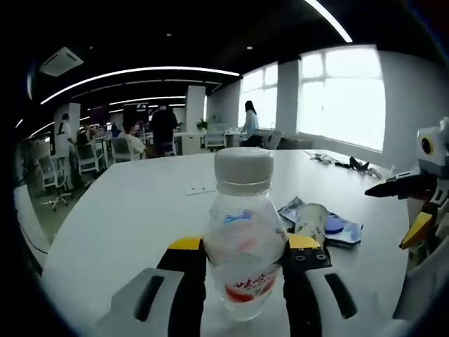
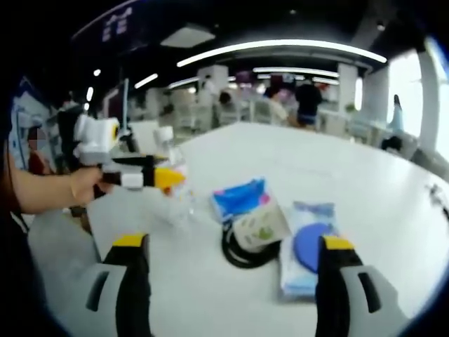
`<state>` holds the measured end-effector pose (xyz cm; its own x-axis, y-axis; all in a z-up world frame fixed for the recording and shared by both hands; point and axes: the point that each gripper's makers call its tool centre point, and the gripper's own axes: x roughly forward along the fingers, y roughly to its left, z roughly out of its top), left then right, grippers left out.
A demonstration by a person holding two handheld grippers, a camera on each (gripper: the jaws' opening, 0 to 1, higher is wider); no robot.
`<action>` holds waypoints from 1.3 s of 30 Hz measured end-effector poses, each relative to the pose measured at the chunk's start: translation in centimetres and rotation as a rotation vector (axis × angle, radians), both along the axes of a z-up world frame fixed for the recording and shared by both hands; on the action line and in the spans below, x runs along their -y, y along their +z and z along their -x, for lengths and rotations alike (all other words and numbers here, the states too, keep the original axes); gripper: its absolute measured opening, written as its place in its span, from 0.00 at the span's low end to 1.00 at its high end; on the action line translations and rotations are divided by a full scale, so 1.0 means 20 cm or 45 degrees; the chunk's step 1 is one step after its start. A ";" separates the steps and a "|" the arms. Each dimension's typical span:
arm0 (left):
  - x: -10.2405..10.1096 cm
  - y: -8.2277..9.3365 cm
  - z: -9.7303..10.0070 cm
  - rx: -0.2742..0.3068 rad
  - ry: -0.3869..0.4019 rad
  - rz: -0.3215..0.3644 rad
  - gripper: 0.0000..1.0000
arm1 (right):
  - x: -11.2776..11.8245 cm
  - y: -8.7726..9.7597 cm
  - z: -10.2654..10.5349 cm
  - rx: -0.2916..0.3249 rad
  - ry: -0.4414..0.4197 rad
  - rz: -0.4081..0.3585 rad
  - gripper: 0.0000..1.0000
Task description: Arrange the tabletop items into an orderly group along one side of the table until the central work area is clear of visible clutter.
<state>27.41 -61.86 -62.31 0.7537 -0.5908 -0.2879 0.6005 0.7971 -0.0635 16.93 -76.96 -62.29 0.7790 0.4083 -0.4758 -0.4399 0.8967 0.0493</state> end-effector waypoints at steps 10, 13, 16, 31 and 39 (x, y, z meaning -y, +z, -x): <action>-0.10 0.07 -0.15 0.041 0.019 -0.017 0.41 | 0.00 -0.03 0.01 -0.030 -0.005 0.001 0.97; -0.12 0.09 -0.20 0.052 0.009 -0.019 0.41 | 0.01 -0.04 0.01 -0.025 -0.003 0.027 0.97; -0.13 0.10 -0.24 0.063 0.010 -0.025 0.41 | 0.01 -0.05 0.01 -0.037 -0.001 0.024 0.97; -0.17 0.12 -0.47 0.086 -0.014 -0.047 0.41 | 0.00 -0.11 -0.03 -0.098 0.012 0.050 0.97; -0.20 0.11 -0.60 0.107 0.002 -0.047 0.41 | -0.02 -0.14 -0.07 -0.119 0.019 0.048 0.97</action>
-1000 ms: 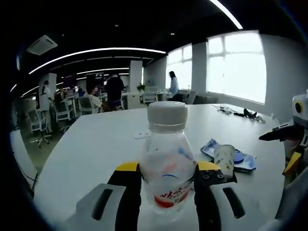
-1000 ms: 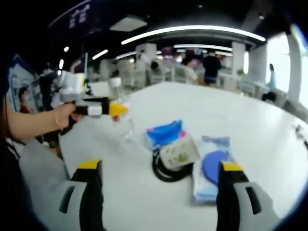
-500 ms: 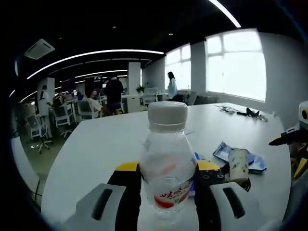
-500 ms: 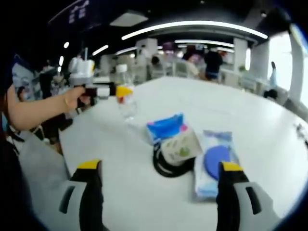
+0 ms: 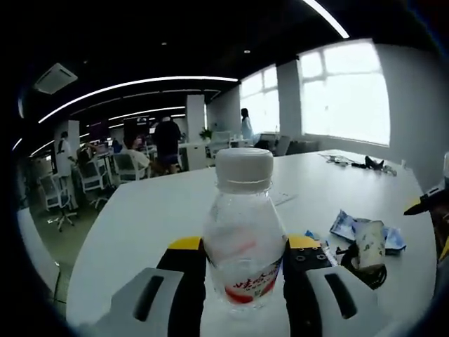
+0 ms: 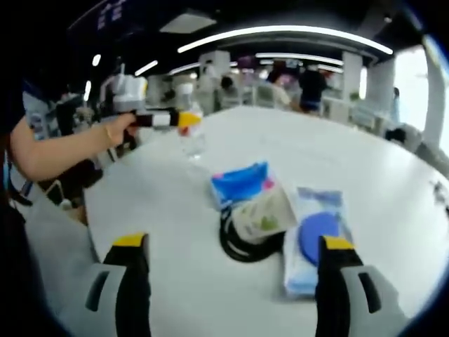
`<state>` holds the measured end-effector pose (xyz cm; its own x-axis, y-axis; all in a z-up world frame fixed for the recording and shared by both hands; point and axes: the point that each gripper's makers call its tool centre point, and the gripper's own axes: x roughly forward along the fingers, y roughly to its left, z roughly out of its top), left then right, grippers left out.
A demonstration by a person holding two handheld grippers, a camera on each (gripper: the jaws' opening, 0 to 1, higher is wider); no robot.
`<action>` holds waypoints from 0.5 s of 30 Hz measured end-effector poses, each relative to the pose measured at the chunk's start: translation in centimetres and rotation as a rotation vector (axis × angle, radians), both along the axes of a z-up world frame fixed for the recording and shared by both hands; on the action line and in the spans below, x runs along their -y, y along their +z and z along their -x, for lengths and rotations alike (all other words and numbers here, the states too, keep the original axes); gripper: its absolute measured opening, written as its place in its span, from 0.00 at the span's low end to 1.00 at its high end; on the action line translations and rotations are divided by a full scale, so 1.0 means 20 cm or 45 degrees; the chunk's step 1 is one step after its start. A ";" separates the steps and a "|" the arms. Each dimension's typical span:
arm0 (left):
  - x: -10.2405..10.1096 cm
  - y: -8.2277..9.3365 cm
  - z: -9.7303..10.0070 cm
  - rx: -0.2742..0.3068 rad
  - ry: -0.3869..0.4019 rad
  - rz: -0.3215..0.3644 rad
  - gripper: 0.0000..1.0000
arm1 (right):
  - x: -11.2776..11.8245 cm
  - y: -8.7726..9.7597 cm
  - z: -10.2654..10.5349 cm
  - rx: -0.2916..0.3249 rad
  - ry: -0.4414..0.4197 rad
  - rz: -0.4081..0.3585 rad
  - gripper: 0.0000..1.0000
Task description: Arrange the tabletop items into an orderly group along one side of the table until the central work area is clear of visible clutter.
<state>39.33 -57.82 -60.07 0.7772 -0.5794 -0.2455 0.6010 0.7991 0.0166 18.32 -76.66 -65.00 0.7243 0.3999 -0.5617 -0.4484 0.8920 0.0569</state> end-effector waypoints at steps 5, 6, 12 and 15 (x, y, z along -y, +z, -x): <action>-0.02 -0.03 -0.08 -0.003 0.009 -0.001 0.41 | 0.02 0.00 -0.03 -0.012 -0.003 -0.002 0.97; -0.03 -0.04 -0.09 -0.006 0.015 0.002 0.41 | 0.02 0.00 -0.04 -0.013 -0.004 -0.004 0.97; -0.06 -0.09 -0.18 -0.011 0.048 0.006 0.41 | 0.06 -0.03 -0.10 -0.040 -0.025 -0.058 0.97; -0.07 -0.12 -0.22 -0.030 0.047 0.008 0.41 | 0.08 -0.05 -0.12 -0.044 -0.040 -0.053 0.97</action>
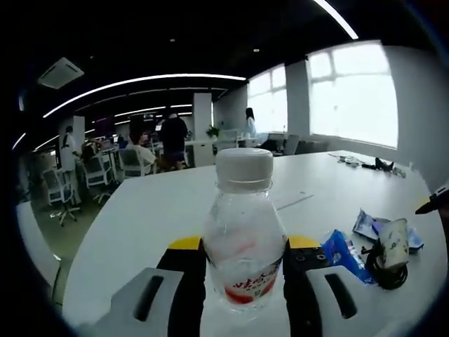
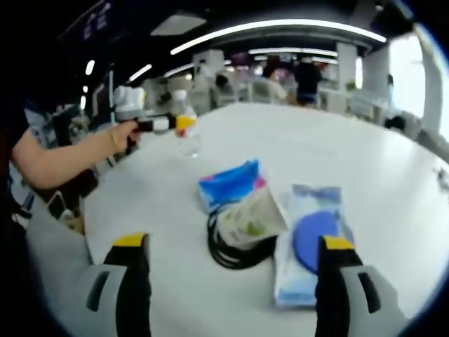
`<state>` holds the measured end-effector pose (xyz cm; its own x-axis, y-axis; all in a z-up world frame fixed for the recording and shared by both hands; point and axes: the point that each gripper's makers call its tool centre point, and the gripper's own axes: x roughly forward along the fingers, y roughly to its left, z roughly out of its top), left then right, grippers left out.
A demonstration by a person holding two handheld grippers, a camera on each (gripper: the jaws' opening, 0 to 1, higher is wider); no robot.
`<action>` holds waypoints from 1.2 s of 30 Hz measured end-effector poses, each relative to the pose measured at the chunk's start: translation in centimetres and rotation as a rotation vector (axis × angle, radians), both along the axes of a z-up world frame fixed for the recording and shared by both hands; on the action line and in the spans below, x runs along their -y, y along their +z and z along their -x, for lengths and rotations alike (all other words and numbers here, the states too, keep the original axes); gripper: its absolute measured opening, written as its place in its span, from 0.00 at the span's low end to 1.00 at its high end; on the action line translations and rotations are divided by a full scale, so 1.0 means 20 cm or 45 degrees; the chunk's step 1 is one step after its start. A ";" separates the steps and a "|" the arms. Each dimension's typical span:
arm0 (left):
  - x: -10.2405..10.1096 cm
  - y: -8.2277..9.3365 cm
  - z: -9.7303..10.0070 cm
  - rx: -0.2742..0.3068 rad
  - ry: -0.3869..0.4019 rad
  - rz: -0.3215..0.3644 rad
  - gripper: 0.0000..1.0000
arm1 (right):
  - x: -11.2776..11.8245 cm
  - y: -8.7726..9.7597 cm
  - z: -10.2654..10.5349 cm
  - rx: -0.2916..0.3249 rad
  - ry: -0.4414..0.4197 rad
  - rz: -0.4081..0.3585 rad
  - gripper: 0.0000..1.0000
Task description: Arrange the tabletop items into an orderly group along one side of the table until the central work area is clear of visible clutter.
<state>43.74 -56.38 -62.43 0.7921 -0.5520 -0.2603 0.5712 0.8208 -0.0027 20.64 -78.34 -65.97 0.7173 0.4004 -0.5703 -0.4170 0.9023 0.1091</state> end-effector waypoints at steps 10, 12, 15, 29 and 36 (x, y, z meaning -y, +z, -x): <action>-0.03 -0.05 -0.13 0.001 0.008 -0.030 0.41 | 0.00 -0.09 -0.02 -0.053 -0.002 0.017 0.95; -0.04 -0.06 -0.15 0.001 0.012 -0.023 0.41 | -0.01 -0.09 -0.02 -0.059 -0.001 0.015 0.95; -0.04 -0.06 -0.17 0.005 0.006 -0.022 0.41 | -0.01 -0.11 -0.03 -0.062 -0.002 0.013 0.95; -0.03 -0.08 -0.21 -0.006 -0.038 0.006 0.41 | -0.05 -0.14 -0.06 -0.072 0.015 0.000 0.95; -0.03 -0.08 -0.20 -0.003 -0.050 0.008 0.42 | -0.04 -0.14 -0.07 -0.072 0.006 -0.006 0.94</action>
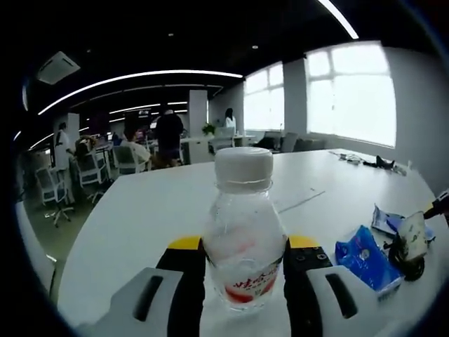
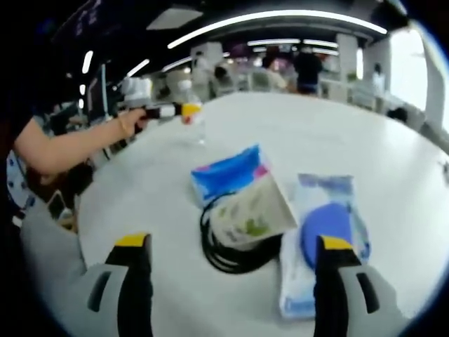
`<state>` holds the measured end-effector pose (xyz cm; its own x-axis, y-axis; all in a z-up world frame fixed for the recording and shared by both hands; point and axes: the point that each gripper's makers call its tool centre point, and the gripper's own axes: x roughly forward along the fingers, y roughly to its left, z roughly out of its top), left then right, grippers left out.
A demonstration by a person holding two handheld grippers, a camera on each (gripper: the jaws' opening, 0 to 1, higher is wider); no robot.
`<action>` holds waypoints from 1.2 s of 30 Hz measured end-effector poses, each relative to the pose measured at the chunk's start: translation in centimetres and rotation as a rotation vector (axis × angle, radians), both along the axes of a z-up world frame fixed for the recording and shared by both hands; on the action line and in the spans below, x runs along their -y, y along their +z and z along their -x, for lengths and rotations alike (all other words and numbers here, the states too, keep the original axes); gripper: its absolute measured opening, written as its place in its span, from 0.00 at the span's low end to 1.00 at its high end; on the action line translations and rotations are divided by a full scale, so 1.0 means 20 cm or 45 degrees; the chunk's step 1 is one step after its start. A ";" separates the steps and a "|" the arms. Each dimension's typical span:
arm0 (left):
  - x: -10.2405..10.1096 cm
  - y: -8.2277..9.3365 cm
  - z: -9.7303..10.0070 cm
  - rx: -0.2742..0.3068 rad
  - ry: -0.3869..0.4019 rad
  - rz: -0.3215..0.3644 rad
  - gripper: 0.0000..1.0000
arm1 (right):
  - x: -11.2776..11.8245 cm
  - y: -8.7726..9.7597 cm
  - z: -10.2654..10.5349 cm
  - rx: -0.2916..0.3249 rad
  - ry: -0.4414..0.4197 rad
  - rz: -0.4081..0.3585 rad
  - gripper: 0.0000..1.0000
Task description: Arrange the tabletop items into an orderly group along one side of the table until the central work area is clear of visible clutter.
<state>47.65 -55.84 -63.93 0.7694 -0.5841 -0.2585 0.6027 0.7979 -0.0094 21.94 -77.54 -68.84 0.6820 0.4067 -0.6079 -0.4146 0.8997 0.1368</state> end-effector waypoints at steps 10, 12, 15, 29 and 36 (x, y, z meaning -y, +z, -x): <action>0.01 0.00 0.00 -0.004 -0.018 0.016 0.42 | 0.01 0.03 -0.03 0.021 -0.011 -0.028 0.94; 0.01 0.00 0.00 -0.005 -0.028 0.015 0.42 | 0.01 0.03 -0.03 0.020 -0.011 -0.030 0.94; 0.01 0.00 0.00 -0.028 -0.022 -0.003 0.42 | 0.01 0.02 -0.03 0.016 -0.007 -0.027 0.94; 0.03 0.05 0.01 -0.010 -0.001 0.010 0.57 | 0.02 0.08 -0.06 0.050 -0.033 -0.060 0.94; 0.07 0.11 0.10 -0.008 -0.001 -0.013 0.76 | 0.03 0.12 -0.09 0.071 -0.014 -0.066 0.94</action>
